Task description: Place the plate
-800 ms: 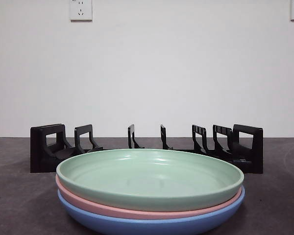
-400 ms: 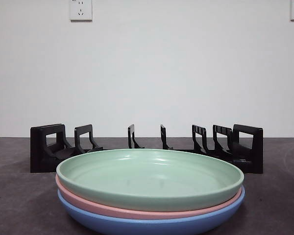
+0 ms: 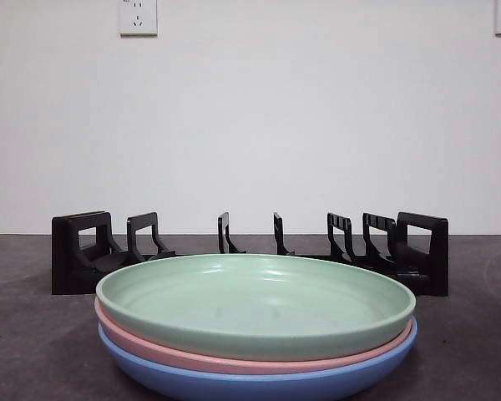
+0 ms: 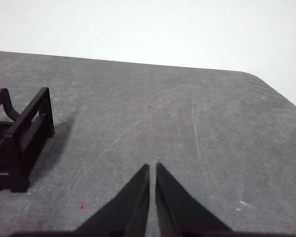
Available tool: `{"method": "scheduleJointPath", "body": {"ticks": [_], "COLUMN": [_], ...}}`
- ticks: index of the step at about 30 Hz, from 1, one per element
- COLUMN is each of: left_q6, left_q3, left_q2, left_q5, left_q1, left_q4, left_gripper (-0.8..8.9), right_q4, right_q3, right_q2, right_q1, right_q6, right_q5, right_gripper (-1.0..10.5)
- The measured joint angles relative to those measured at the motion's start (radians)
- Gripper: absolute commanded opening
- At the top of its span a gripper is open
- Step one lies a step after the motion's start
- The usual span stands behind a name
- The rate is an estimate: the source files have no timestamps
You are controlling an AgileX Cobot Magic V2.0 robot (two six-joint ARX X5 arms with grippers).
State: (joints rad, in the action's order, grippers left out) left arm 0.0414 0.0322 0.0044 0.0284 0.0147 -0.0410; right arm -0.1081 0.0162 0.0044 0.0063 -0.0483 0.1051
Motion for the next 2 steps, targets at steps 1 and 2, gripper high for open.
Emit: {"method": "scheduleJointPath", "body": {"ticks": [1,2], "left_q6": [0.0,0.0], "left_q3": [0.0,0.0], "left_q2": [0.0,0.0], "left_q5": [0.0,0.0], "left_q1": [0.0,0.0], "left_q4": [0.0,0.0], "left_gripper": [0.07,0.07], "right_q4": [0.0,0.0], "right_q3": [0.0,0.0], "right_q2": [0.0,0.0], "right_q1": [0.0,0.0], "right_q6": [0.0,0.0], "right_q5": [0.0,0.0], "right_gripper": [0.2,0.2]}}
